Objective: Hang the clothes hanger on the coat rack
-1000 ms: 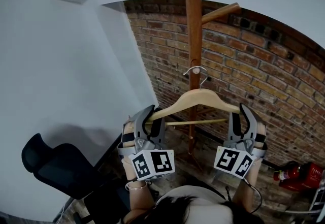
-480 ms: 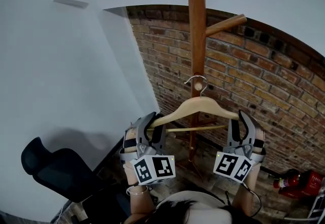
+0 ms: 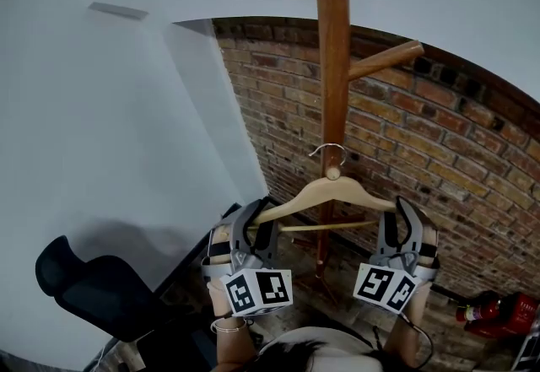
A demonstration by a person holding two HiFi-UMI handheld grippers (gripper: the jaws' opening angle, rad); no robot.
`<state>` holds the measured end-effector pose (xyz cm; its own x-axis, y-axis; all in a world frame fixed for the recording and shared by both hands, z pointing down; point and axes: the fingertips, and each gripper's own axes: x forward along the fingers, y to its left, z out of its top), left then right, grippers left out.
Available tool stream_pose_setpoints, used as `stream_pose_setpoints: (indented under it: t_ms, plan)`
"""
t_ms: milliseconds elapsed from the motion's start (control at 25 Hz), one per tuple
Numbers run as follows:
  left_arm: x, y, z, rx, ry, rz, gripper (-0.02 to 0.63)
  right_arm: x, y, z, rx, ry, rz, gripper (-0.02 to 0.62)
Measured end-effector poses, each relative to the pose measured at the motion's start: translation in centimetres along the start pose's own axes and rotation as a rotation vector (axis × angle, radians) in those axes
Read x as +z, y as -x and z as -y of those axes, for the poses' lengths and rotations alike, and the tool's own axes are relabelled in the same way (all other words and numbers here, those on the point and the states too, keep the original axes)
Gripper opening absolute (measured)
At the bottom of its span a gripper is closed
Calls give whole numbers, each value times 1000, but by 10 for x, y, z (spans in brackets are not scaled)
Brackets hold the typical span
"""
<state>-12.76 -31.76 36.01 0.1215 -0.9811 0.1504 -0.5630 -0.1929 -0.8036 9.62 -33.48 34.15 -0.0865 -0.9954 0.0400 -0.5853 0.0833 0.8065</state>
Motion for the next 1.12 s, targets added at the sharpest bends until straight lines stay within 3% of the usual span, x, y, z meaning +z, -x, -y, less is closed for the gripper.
stream_pose_setpoints:
  t_ms: [320,760,1120]
  plan:
    - [1,-11,2,-13,43,-19,126,-6,-13,-6,10,-2,-6,123]
    - [-6,-22,9,-29,43,-37,124,-12,-24,-14,23,-5,-9,124]
    - [-8,-29,8,7,53,-33,126,-14,-27,-14,12,-7,-2,127]
